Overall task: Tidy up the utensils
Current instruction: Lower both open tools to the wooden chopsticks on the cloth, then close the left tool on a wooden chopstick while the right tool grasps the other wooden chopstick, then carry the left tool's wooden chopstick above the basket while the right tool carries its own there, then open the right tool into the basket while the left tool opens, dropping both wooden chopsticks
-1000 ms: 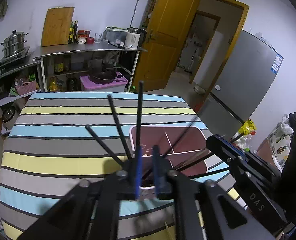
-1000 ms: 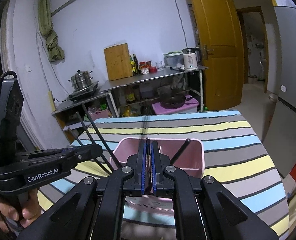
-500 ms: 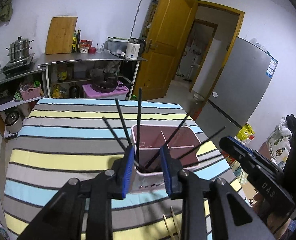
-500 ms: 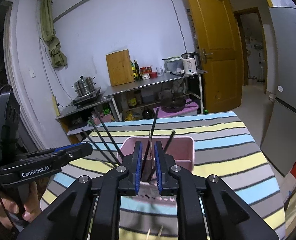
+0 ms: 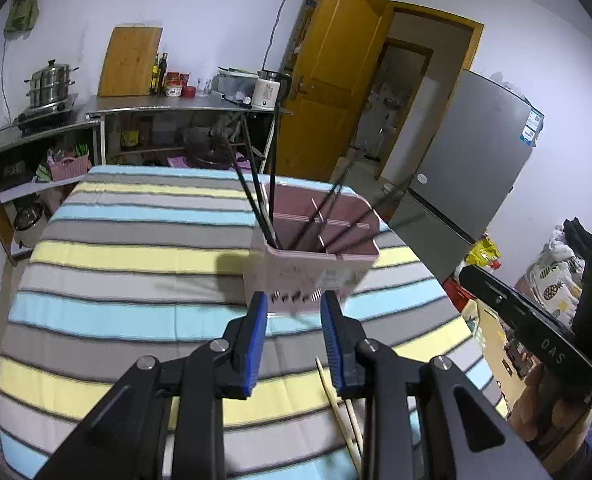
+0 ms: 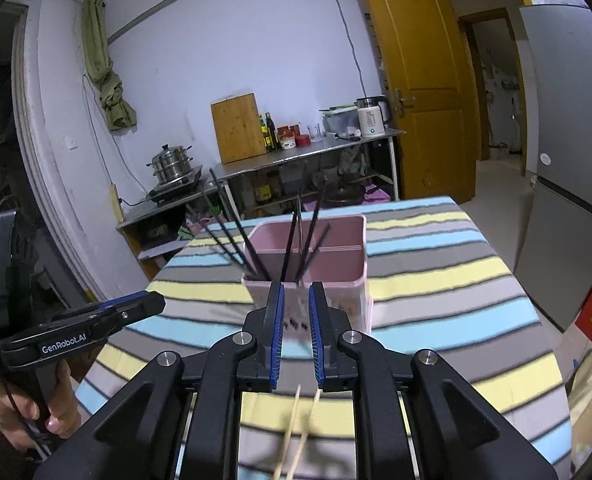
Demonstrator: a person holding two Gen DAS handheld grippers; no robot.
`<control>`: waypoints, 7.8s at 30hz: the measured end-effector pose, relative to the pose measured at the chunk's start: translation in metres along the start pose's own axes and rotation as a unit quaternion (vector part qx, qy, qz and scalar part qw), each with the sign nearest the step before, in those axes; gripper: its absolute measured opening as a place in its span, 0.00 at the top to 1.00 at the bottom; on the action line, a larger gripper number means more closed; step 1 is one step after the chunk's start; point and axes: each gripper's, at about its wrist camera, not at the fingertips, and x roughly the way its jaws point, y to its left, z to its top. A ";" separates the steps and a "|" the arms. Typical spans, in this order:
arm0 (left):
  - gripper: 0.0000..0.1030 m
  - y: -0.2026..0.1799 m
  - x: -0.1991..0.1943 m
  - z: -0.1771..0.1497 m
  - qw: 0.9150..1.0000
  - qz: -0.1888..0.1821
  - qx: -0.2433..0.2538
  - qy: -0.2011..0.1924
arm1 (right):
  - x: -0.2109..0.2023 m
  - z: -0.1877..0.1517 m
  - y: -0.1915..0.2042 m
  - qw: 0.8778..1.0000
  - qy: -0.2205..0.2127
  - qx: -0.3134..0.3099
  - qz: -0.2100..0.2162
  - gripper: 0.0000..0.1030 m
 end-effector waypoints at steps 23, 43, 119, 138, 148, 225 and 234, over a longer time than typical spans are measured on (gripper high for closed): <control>0.72 -0.002 -0.004 -0.070 0.999 -0.001 -0.019 0.033 | -0.003 -0.068 -0.009 0.998 0.062 0.020 -0.010 0.88; 0.72 0.022 0.041 -0.095 0.995 0.000 -0.050 0.083 | 0.074 -0.123 -0.018 0.984 0.174 0.036 -0.004 0.88; 0.95 -0.049 0.096 -0.016 0.990 0.023 0.078 0.115 | 0.070 -0.035 -0.054 0.990 0.138 -0.005 -0.037 0.95; 0.95 -0.050 0.043 0.023 0.995 0.006 0.079 0.055 | 0.022 0.010 -0.036 0.997 0.061 -0.017 -0.045 0.95; 0.95 -0.049 0.021 0.010 0.995 -0.003 0.077 0.060 | 0.000 0.003 -0.029 0.996 0.068 -0.026 -0.055 0.95; 0.95 -0.001 0.099 0.091 0.999 0.006 0.007 0.034 | 0.115 0.064 0.006 1.000 0.004 -0.027 -0.015 0.96; 0.77 -0.003 0.089 0.094 0.999 0.012 0.021 0.025 | 0.108 0.073 0.006 1.000 0.011 -0.027 -0.001 0.87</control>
